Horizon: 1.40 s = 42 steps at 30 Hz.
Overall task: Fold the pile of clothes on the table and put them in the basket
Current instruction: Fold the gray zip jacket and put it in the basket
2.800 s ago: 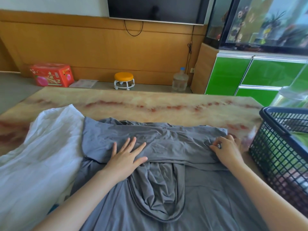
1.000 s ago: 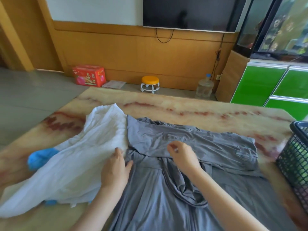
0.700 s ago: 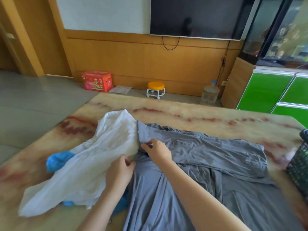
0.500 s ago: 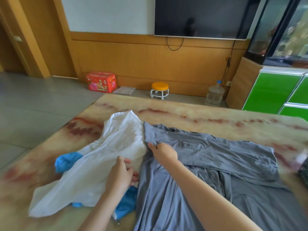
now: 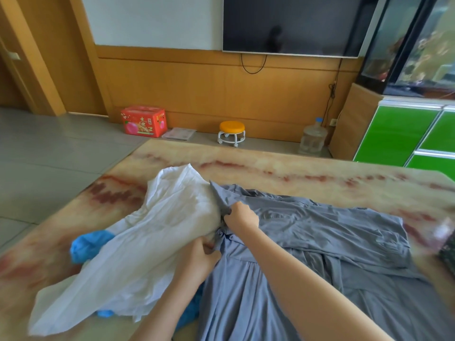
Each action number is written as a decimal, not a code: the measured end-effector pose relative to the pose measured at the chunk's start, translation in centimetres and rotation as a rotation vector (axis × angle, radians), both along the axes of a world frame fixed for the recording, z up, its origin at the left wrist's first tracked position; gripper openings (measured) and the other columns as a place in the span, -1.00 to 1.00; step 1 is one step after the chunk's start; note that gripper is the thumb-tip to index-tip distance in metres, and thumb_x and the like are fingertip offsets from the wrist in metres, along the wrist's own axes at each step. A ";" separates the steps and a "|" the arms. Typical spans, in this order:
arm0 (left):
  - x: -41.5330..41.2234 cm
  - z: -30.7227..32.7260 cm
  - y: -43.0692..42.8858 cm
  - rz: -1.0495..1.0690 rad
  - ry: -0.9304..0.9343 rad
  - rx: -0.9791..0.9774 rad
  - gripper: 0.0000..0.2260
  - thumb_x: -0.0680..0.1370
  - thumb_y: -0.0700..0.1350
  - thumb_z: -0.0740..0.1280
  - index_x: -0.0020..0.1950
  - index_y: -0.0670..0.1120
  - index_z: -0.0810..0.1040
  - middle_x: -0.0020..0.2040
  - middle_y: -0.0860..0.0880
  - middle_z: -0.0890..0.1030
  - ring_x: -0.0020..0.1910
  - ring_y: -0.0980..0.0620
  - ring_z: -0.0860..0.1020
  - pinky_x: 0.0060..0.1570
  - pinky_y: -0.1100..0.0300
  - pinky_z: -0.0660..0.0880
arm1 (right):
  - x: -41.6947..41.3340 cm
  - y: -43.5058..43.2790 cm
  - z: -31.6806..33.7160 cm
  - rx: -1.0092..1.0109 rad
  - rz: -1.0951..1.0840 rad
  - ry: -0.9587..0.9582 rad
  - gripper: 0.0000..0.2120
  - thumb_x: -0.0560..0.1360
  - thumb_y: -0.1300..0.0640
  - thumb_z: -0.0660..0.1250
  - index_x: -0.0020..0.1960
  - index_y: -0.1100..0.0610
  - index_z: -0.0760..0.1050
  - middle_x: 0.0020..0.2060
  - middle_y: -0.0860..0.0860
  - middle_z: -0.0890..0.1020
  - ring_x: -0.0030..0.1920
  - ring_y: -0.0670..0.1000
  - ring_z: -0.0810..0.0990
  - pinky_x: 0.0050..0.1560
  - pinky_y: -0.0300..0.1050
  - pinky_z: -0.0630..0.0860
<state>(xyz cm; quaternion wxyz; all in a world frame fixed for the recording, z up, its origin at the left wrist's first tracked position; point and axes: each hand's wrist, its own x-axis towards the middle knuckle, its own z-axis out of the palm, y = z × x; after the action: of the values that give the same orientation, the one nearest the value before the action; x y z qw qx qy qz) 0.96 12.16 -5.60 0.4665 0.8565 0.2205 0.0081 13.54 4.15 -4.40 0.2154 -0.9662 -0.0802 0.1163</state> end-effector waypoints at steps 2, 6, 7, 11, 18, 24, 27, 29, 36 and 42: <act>0.3 0.4 -1.0 -0.053 -0.025 -0.087 -0.88 0.49 -0.14 0.33 -0.18 0.01 0.42 -0.27 -0.04 0.49 -0.29 0.00 0.47 -0.27 0.17 0.37 | 0.1 -1.1 0.1 0.124 -0.043 -0.033 -0.68 0.58 0.14 0.14 -0.33 0.11 0.18 -0.41 0.01 0.33 -0.45 0.00 0.30 -0.44 -0.18 0.26; 1.1 2.1 -3.8 -0.209 -0.062 -0.069 -0.89 0.48 -0.08 0.33 -0.04 0.06 0.45 -0.28 0.03 0.56 -0.29 0.04 0.54 -0.29 0.14 0.42 | 0.8 -5.0 1.5 0.500 -0.237 0.017 -0.64 0.59 0.15 0.15 -0.37 0.13 0.20 -0.52 0.01 0.28 -0.52 -0.02 0.22 -0.48 -0.19 0.13; 1.3 2.6 -4.9 -0.252 -0.081 -0.042 -0.84 0.48 -0.07 0.32 0.04 0.06 0.45 -0.30 0.09 0.54 -0.33 0.11 0.51 -0.35 0.21 0.39 | 1.0 -6.4 1.7 0.571 -0.286 0.027 -0.62 0.59 0.16 0.15 -0.38 0.13 0.18 -0.52 0.02 0.25 -0.52 -0.02 0.20 -0.47 -0.18 0.11; 1.9 4.1 -10.3 -0.461 -0.129 0.058 -0.60 0.51 -0.05 0.26 0.35 0.06 0.35 -0.31 0.10 0.49 -0.36 0.14 0.43 -0.39 0.24 0.29 | 1.2 -13.1 2.1 0.763 -0.455 0.021 -0.61 0.57 0.18 0.14 -0.39 0.10 0.11 -0.49 0.04 0.19 -0.48 -0.01 0.14 -0.40 -0.14 0.07; 2.6 1.4 -18.5 -0.710 -0.062 0.148 -0.71 0.52 -0.02 0.24 0.23 0.00 0.44 -0.04 -0.10 0.62 -0.07 -0.13 0.59 -0.14 0.10 0.49 | 0.1 -22.4 -1.2 0.350 -0.486 -0.033 -0.65 0.56 0.09 0.12 -0.38 0.15 0.30 -0.43 0.09 0.43 -0.34 0.10 0.41 -0.30 -0.08 0.25; 3.2 -1.5 -18.6 -0.738 0.058 -0.008 -0.60 0.59 -0.18 0.13 0.44 -0.02 0.32 -0.24 -0.10 0.65 -0.56 0.14 0.50 -0.38 0.22 0.54 | 0.8 -22.4 -1.4 0.080 -0.319 -0.132 -0.40 0.45 -0.30 0.22 0.33 0.06 0.34 0.19 0.05 0.54 0.32 0.17 0.33 0.17 0.01 0.35; 3.2 -1.7 -18.4 -0.735 0.070 -0.066 -0.60 0.60 -0.12 0.16 0.46 0.02 0.29 -0.18 -0.11 0.68 -0.55 0.12 0.50 -0.44 0.28 0.50 | 1.5 -21.8 -1.9 -0.040 -0.263 -0.230 -0.34 0.40 -0.35 0.27 0.36 0.02 0.35 0.30 0.04 0.45 0.32 0.17 0.28 0.27 0.02 0.29; 3.2 -1.1 -17.9 -0.674 -0.039 -0.061 -0.68 0.61 -0.07 0.17 0.36 0.07 0.41 -0.27 -0.05 0.66 -0.55 0.10 0.50 -0.46 0.30 0.45 | 2.0 -21.5 -2.1 -0.022 -0.275 -0.212 -0.36 0.40 -0.37 0.24 0.32 0.02 0.42 0.31 0.07 0.39 0.32 0.19 0.26 0.32 0.04 0.24; 5.4 -4.8 -14.9 -0.401 -0.472 0.804 -0.55 0.53 0.18 0.07 0.25 0.00 0.55 0.20 -0.07 0.58 0.23 -0.10 0.53 0.15 -0.09 0.50 | 4.4 -20.1 -1.7 0.047 -0.239 -0.312 -0.36 0.38 -0.33 0.32 0.32 0.02 0.39 0.22 0.03 0.47 0.26 0.17 0.31 0.23 0.01 0.27; 4.9 -6.1 -15.7 -0.534 -0.285 0.916 -0.40 0.59 0.25 -0.22 0.37 0.05 0.45 0.36 -0.17 0.45 0.35 -0.11 0.42 0.23 -0.12 0.16 | 6.4 -18.8 -2.0 0.288 -0.331 -0.399 -0.74 0.54 -0.05 0.24 -0.09 0.12 0.55 -0.22 0.06 0.61 0.00 0.17 0.50 0.07 -0.01 0.30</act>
<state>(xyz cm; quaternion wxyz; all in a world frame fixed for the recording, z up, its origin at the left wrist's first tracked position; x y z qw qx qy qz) 5.90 -3.54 -11.65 0.0569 0.9887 -0.0960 0.1003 19.91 -14.68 -6.44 0.3465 -0.9294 0.0220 -0.1254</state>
